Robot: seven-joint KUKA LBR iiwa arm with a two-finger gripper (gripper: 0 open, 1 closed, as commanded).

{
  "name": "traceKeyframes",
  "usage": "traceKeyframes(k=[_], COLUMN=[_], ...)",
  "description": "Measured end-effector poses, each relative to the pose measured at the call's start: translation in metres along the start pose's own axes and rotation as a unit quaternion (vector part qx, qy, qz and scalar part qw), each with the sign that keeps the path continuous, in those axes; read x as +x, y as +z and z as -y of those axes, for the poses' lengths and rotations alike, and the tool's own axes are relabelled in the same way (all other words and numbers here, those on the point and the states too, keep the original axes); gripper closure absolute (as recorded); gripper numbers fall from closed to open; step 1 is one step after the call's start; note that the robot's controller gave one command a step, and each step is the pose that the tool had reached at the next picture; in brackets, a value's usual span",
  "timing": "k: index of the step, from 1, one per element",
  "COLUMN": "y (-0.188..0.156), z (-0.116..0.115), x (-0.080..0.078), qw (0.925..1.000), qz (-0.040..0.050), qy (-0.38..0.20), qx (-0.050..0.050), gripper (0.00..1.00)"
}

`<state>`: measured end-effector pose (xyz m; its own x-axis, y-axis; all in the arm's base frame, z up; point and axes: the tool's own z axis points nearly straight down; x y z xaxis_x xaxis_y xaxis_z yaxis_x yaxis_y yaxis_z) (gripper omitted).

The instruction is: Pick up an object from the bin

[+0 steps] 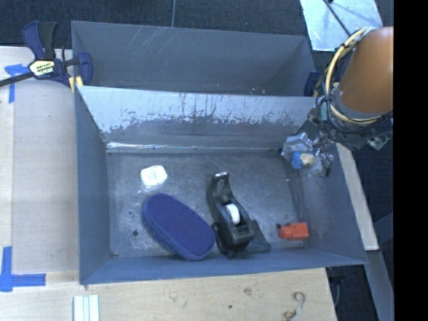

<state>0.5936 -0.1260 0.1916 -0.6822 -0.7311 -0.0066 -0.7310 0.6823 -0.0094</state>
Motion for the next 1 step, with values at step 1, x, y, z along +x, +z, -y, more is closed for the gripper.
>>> traceKeyframes(k=[1], y=[-0.0599], z=[-0.0013], x=[-0.0069], qw=[0.9932], qz=[-0.0006], qy=[0.116], qx=[-0.001], gripper=[1.00])
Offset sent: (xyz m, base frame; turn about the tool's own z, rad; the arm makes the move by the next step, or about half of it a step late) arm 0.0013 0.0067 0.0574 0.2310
